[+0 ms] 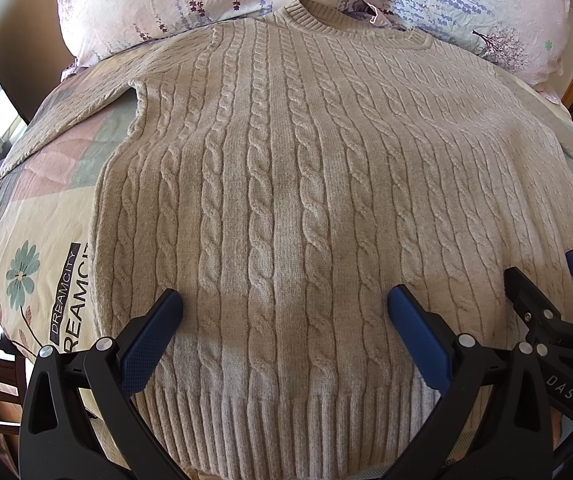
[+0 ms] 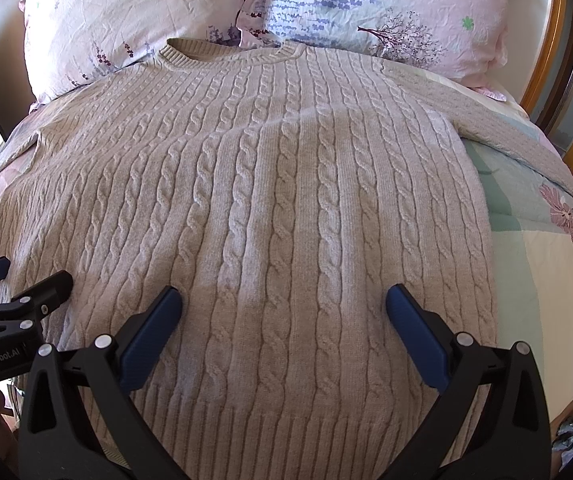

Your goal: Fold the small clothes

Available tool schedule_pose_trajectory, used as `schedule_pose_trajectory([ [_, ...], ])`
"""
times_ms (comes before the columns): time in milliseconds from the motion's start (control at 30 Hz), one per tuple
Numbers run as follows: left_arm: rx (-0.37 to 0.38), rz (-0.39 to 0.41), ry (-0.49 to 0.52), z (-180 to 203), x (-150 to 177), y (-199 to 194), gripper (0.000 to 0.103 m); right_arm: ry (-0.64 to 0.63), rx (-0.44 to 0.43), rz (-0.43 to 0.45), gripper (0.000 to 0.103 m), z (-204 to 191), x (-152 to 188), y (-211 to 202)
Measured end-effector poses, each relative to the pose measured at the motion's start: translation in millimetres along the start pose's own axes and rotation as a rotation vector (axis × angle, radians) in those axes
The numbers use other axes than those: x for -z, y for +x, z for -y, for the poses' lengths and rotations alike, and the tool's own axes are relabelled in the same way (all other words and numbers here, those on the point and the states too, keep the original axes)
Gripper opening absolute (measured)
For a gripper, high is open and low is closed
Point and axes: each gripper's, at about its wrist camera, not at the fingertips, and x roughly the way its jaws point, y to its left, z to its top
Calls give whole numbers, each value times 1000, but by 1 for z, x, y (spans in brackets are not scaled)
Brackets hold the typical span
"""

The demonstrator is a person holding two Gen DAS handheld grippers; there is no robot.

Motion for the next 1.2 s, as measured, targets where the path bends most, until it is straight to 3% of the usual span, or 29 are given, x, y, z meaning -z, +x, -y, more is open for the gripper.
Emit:
schedule_pose_trajectory([
  [133, 0, -3, 6, 0, 0, 1, 102, -18, -9, 28, 101, -1, 2, -2],
  [200, 4, 1, 13, -1, -1, 2, 102, -68, -49, 85, 101, 3, 8, -5],
  [267, 4, 9, 21, -1, -1, 1, 102, -77, -129, 72, 100, 18, -2, -10],
  [367, 19, 15, 63, -1, -1, -3, 102, 172, -201, 192, 100, 93, -25, -37],
  [433, 90, 27, 64, -9, -3, -6, 102, 381, -191, 278, 97, 165, -41, -52],
  [500, 170, 71, 38, -21, -9, -12, 102, 571, -162, 305, 75, 237, -53, -50],
  [533, 203, 108, 20, -29, -12, -15, 102, 659, -143, 291, 62, 269, -56, -42],
  [667, 341, 236, -72, -65, -24, -22, 102, 966, -135, 151, 55, 372, -58, 10],
  [733, 386, 295, -131, -85, -29, -22, 102, 1026, -118, 106, 54, 392, -56, 27],
  [767, 396, 319, -160, -96, -31, -22, 102, 1057, -105, 104, 46, 399, -53, 31],
  [900, 378, 302, -278, -143, -45, -9, 102, 1161, -60, 186, 42, 429, -40, 33],
  [1000, 358, 310, -375, -183, -48, -3, 102, 1255, -75, 230, 24, 457, -33, 41],
  [1033, 332, 320, -401, -195, -49, -3, 102, 1265, -59, 233, 13, 462, -32, 43],
  [1133, 269, 371, -475, -230, -47, -6, 102, 1184, 37, 281, 6, 457, -56, 32],
  [1200, 246, 410, -527, -254, -47, -9, 98, 979, 65, 403, 6, 416, -93, 2],
])
